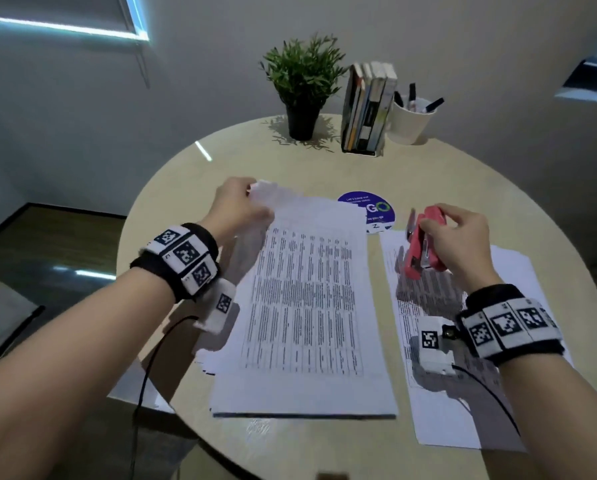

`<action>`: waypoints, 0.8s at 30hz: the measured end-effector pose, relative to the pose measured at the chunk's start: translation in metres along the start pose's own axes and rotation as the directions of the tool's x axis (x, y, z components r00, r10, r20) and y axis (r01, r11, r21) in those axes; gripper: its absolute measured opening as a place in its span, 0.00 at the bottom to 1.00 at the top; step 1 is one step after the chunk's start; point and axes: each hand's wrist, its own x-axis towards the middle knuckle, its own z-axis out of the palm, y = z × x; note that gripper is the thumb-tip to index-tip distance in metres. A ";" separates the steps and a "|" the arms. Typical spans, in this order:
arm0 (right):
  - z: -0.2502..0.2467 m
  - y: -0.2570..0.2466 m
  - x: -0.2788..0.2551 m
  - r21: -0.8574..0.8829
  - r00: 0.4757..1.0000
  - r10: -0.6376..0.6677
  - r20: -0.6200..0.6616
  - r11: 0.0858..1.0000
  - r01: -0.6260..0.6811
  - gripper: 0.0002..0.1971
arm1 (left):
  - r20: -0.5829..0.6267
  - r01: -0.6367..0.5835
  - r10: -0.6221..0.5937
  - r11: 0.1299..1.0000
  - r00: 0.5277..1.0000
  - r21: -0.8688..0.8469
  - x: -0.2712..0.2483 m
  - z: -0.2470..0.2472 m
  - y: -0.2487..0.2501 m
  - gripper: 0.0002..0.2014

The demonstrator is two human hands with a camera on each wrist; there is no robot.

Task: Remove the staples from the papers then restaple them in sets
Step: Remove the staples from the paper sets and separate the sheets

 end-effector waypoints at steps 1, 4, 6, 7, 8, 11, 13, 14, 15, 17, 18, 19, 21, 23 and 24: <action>-0.004 0.002 0.001 0.005 1.000 0.006 -0.021 1.000 -0.006 0.20 | 0.044 0.082 -0.077 0.991 0.996 -0.103 0.000 -0.005 0.001 0.25; -0.014 0.006 0.004 0.019 0.997 -0.004 -0.073 1.000 0.006 0.20 | 0.280 0.210 -0.256 0.960 0.925 0.183 -0.009 -0.002 -0.008 0.15; -0.020 0.004 0.002 0.039 0.996 -0.023 -0.088 0.999 0.026 0.22 | 0.295 0.196 -0.273 0.944 0.916 0.264 -0.017 0.008 -0.012 0.09; -0.025 0.001 0.002 0.054 0.994 -0.023 -0.102 0.998 0.028 0.22 | 0.300 0.203 -0.265 0.953 0.916 0.223 -0.015 0.011 -0.015 0.07; -0.031 -0.001 0.002 0.062 0.993 -0.026 -0.118 0.998 0.033 0.22 | 0.305 0.229 -0.268 0.960 0.914 0.158 -0.013 0.010 -0.015 0.07; -0.051 -0.009 0.006 0.084 0.985 -0.037 -0.166 0.995 0.052 0.21 | 0.323 0.310 -0.281 0.950 0.903 -0.039 0.005 0.002 -0.013 0.12; -0.067 -0.016 0.009 0.129 0.979 -0.043 -0.200 0.989 0.069 0.21 | 0.329 0.311 -0.267 0.946 0.906 -0.089 0.021 0.007 -0.013 0.19; -0.075 -0.020 0.010 0.148 0.975 -0.046 -0.217 0.986 0.079 0.21 | 0.344 0.308 -0.258 0.946 0.903 -0.102 0.026 0.014 -0.010 0.21; -0.082 -0.024 0.010 0.161 0.972 -0.046 -0.232 0.983 0.085 0.21 | 0.371 0.301 -0.242 0.947 0.897 -0.110 0.024 0.021 -0.001 0.21; -0.094 -0.030 0.012 0.168 0.962 -0.065 -0.264 0.979 0.113 0.21 | 0.426 0.262 -0.192 0.958 0.884 -0.112 0.010 0.039 0.025 0.16; -0.098 -0.032 0.012 0.168 0.957 -0.078 -0.278 0.977 0.128 0.20 | 0.457 0.236 -0.162 0.966 0.875 -0.110 0.002 0.049 0.038 0.14; -0.101 -0.033 0.012 0.172 0.953 -0.088 -0.290 0.975 0.142 0.19 | 0.480 0.212 -0.136 0.972 0.867 -0.106 -0.005 0.063 0.049 0.12; -0.102 -0.033 0.012 0.176 0.951 -0.086 -0.296 0.974 0.143 0.20 | 0.504 0.192 -0.113 0.975 0.856 -0.107 -0.019 0.097 0.067 0.07; -0.099 -0.030 0.012 0.176 0.956 -0.079 -0.283 0.975 0.133 0.21 | 0.502 0.156 -0.084 0.982 0.861 -0.104 -0.030 0.130 0.080 0.06; -0.096 -0.028 0.011 0.164 0.959 -0.081 -0.272 0.978 0.129 0.21 | 0.501 0.133 -0.067 0.986 0.863 -0.097 -0.035 0.146 0.084 0.07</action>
